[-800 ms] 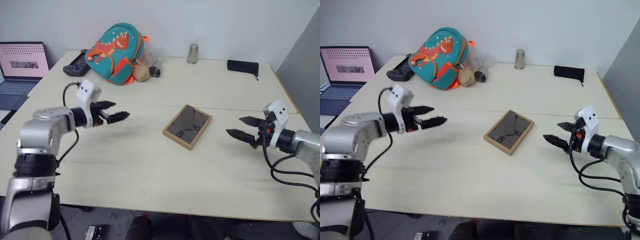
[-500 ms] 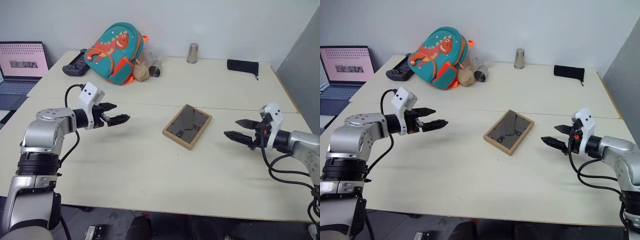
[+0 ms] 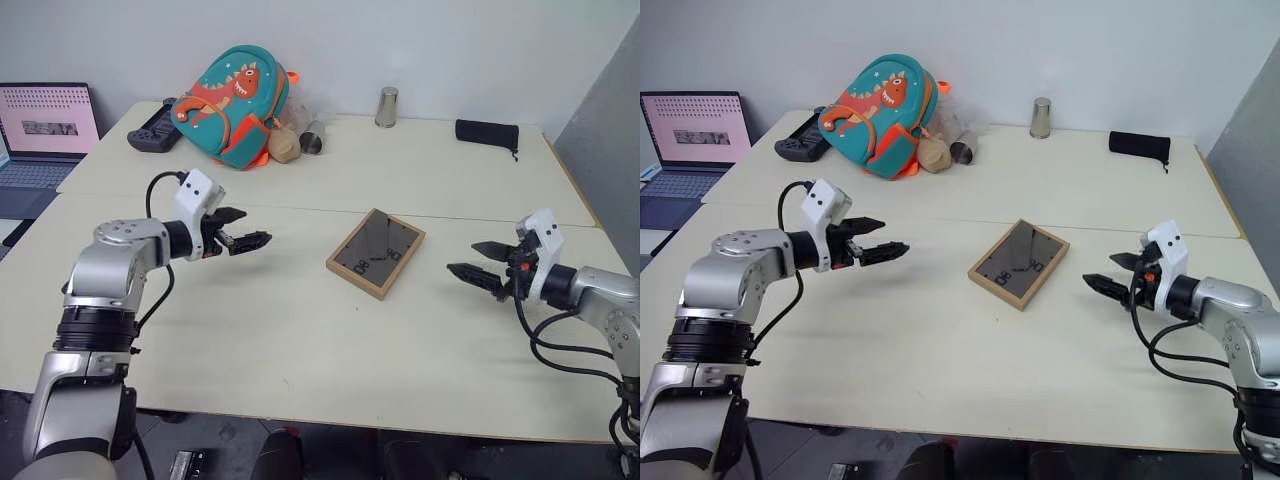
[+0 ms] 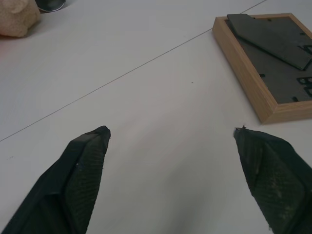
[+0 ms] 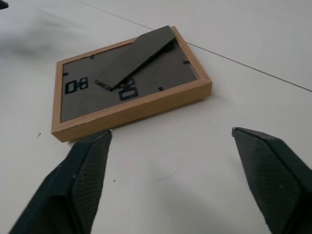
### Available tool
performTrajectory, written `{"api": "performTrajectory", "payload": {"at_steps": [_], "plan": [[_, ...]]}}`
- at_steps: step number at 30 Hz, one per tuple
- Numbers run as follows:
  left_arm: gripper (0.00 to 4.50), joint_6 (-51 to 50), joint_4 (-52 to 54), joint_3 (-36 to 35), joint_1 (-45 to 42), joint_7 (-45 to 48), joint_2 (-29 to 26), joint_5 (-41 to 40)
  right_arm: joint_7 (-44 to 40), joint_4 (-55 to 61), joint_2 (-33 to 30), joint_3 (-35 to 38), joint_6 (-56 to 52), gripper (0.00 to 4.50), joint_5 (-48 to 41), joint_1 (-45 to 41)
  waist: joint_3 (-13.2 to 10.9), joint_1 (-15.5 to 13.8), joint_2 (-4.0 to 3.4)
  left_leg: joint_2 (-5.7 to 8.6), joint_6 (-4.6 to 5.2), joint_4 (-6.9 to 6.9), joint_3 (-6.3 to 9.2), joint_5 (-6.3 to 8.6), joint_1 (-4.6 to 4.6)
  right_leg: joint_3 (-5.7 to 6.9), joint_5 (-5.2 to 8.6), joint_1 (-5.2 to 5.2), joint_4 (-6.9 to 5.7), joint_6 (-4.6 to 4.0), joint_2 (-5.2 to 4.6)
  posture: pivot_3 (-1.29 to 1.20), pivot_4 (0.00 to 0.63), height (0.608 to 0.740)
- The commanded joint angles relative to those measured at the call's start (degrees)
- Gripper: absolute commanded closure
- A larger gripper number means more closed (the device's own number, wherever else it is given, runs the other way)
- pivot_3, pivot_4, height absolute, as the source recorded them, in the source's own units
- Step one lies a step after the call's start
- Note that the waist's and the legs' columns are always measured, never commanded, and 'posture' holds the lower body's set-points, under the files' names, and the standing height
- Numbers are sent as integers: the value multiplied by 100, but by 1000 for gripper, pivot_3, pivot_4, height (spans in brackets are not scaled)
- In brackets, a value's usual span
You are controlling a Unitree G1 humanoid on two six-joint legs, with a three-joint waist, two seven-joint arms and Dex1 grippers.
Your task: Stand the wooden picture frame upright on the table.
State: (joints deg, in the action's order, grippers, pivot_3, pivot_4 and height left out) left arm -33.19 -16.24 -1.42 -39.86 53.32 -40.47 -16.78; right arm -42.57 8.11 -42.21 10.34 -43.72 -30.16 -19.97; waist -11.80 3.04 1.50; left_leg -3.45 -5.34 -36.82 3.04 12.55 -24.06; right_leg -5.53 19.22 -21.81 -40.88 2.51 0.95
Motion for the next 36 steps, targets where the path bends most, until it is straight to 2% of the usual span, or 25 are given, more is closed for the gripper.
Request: {"api": "performTrajectory", "payload": {"at_steps": [1,3,8,13,15,23,30,36], "plan": [[1236,233,41,90,-91,-85,214,94,211,-18,157,-78,129,1481,133,-246,0,0,0,-1,0,0,0,0,0,0,0,0,0,0,0,0,150,740],[1648,293,-62,125,-195,-202,422,131,312,-202,245,-181,247,1963,308,-363,0,-3,0,0,0,1,0,0,0,-1,0,0,0,0,0,0,150,740],[2995,617,-513,349,-450,-401,996,359,518,-840,685,-503,645,3416,700,-718,0,-15,0,1,0,-4,1,0,0,1,-1,2,0,0,0,0,150,740],[4124,1007,-954,562,-569,-510,1508,556,677,-1392,1045,-926,1034,4500,1198,-1086,0,0,-1,1,0,-4,-1,0,-1,-1,-1,-1,-3,0,0,0,150,740],[4442,1215,-1198,652,-593,-591,1680,675,767,-1510,1155,-1108,1082,4500,1396,-1131,0,-3,-1,1,0,-3,-1,0,-3,0,-1,-4,-3,0,0,0,150,740],[4442,1294,-1494,910,-663,-545,2051,897,840,-1830,1606,-1418,1200,4500,1700,-1414,0,4,-1,2,-1,-6,0,-1,-19,0,-2,-20,-9,-1,-1,0,150,740],[4442,1104,-1124,985,-480,-392,2099,867,741,-1915,1927,-1561,1207,4500,1809,-1587,0,25,-1,1,-1,-5,1,-1,-18,1,-2,-22,-15,-1,1,0,150,740],[4442,636,-210,1052,-70,-201,1883,783,540,-1632,1907,-1606,1034,4500,1739,-1452,0,18,-1,0,-1,-5,2,-1,-19,2,-2,-22,-14,-1,-1,0,150,740]]}}
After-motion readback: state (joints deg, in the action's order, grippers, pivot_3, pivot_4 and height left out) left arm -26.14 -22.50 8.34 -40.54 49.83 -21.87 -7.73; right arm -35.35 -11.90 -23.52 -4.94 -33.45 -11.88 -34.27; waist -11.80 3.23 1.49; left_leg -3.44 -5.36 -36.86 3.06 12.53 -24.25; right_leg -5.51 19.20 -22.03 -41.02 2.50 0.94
